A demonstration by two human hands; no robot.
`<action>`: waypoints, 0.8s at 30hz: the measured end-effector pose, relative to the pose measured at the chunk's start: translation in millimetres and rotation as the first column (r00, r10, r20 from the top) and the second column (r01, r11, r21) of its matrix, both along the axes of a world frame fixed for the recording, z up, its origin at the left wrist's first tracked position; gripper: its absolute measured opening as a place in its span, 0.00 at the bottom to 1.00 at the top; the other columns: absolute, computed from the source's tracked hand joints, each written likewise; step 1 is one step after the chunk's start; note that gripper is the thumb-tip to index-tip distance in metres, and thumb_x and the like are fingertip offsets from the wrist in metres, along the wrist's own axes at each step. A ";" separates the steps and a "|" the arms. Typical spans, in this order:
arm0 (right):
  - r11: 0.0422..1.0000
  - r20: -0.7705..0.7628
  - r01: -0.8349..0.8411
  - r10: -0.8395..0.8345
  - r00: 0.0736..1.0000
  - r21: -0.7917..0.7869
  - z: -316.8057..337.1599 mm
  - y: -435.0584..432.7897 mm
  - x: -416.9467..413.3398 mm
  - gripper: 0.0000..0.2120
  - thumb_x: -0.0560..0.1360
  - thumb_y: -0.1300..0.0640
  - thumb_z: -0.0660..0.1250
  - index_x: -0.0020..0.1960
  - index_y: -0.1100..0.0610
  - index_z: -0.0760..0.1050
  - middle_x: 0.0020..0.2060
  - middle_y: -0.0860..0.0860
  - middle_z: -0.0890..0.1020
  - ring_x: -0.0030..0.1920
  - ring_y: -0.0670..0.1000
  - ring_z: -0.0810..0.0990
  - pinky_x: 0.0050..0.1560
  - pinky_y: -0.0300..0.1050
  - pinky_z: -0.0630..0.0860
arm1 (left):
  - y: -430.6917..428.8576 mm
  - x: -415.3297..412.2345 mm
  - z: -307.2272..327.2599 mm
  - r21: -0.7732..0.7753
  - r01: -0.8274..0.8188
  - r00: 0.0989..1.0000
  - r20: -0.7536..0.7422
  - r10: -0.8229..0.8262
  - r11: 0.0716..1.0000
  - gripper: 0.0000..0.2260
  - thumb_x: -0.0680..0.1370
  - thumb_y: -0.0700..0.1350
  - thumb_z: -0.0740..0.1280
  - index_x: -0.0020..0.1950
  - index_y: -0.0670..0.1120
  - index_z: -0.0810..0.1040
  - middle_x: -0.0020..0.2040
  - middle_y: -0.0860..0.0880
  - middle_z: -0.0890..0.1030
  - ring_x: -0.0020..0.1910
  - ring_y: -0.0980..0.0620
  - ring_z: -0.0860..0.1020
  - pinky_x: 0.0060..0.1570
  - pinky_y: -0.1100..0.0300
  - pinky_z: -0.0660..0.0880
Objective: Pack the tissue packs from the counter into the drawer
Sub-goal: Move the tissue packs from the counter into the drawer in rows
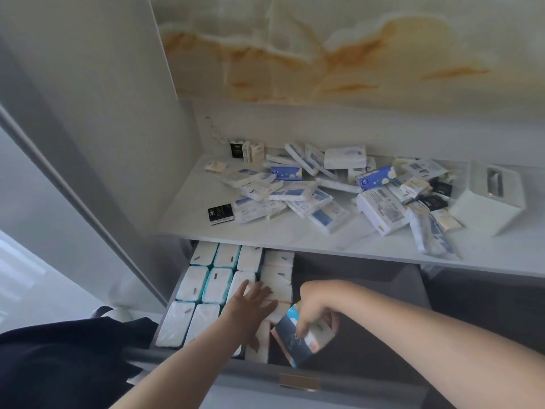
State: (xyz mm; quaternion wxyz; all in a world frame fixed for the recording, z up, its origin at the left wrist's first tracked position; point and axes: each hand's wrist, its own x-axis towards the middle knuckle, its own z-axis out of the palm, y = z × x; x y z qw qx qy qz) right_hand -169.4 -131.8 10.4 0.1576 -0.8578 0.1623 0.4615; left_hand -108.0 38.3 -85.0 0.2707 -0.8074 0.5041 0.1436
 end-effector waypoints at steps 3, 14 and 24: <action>0.999 -0.052 -0.029 0.028 0.998 -0.020 -0.6 3.7 2.1 0.23 0.71 0.48 0.76 0.57 0.62 0.76 0.52 0.61 0.82 0.35 0.58 0.82 0.46 0.48 0.83 | 0.5 1.1 -1.4 0.008 -0.013 1.000 -0.009 0.014 1.000 0.46 0.73 0.66 0.68 0.80 0.51 0.45 0.80 0.44 0.45 0.79 0.41 0.43 0.74 0.40 0.41; 0.912 0.005 0.374 -0.380 0.925 0.169 -47.7 16.3 -16.2 0.24 0.67 0.51 0.80 0.53 0.62 0.73 0.50 0.61 0.82 0.43 0.59 0.85 0.38 0.53 0.84 | -0.4 6.4 0.0 -0.109 -0.063 0.995 -0.083 0.054 0.992 0.49 0.70 0.63 0.72 0.80 0.49 0.46 0.79 0.45 0.53 0.78 0.45 0.49 0.75 0.41 0.42; 0.764 -0.175 0.510 -0.482 0.859 0.396 -81.1 23.3 -18.6 0.12 0.78 0.64 0.68 0.61 0.63 0.75 0.48 0.58 0.82 0.38 0.52 0.82 0.44 0.49 0.82 | -5.0 9.3 6.5 -0.248 -0.117 0.980 -0.188 0.071 0.962 0.29 0.76 0.45 0.60 0.77 0.49 0.61 0.74 0.46 0.64 0.74 0.46 0.60 0.77 0.46 0.43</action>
